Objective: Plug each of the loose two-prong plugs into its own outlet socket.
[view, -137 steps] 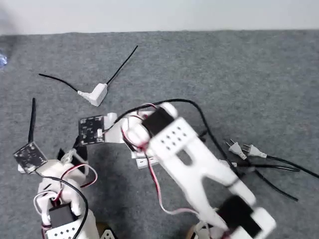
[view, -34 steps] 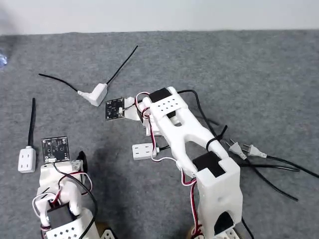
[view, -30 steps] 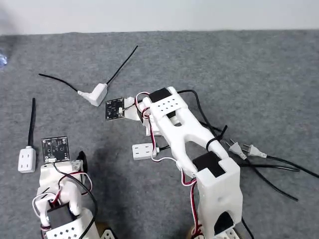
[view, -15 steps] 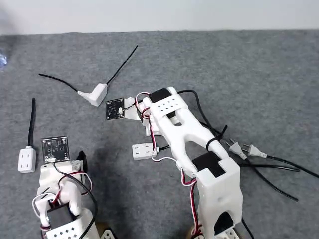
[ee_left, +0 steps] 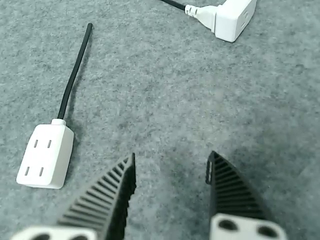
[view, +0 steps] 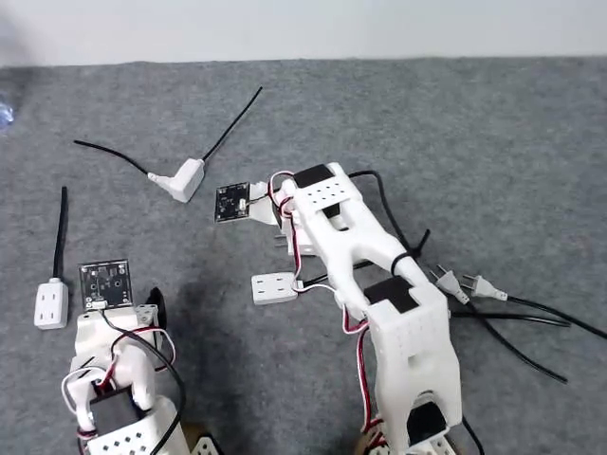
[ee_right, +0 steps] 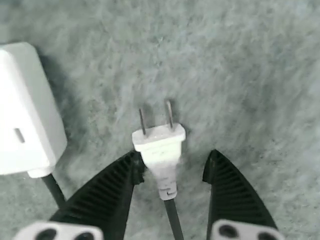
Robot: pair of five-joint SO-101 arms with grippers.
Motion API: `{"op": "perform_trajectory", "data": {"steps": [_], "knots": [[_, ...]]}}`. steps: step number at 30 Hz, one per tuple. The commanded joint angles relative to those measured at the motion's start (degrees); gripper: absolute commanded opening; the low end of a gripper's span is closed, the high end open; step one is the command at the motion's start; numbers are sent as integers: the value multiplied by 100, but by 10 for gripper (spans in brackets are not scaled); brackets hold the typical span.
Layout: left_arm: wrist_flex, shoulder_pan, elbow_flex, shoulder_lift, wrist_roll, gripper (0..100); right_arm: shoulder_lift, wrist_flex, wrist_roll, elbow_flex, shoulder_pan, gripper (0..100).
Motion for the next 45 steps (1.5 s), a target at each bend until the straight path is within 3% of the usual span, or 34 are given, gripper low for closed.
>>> {"op": "perform_trajectory", "data": {"steps": [1, 12, 18, 24, 45], "knots": [[0, -44, -48, -79, -62, 217, -4, -40, 35, -290, -189, 183], [0, -44, -48, -79, -62, 217, 48, 479, 62, -651, -470, 179], [0, -44, -48, -79, -62, 217, 13, 699, 176, -677, -356, 48], [0, -44, -48, -79, -62, 217, 57, 857, 176, -677, -277, 152], [0, -44, -48, -79, -62, 217, 40, 980, 949, -686, -13, 154]]}}
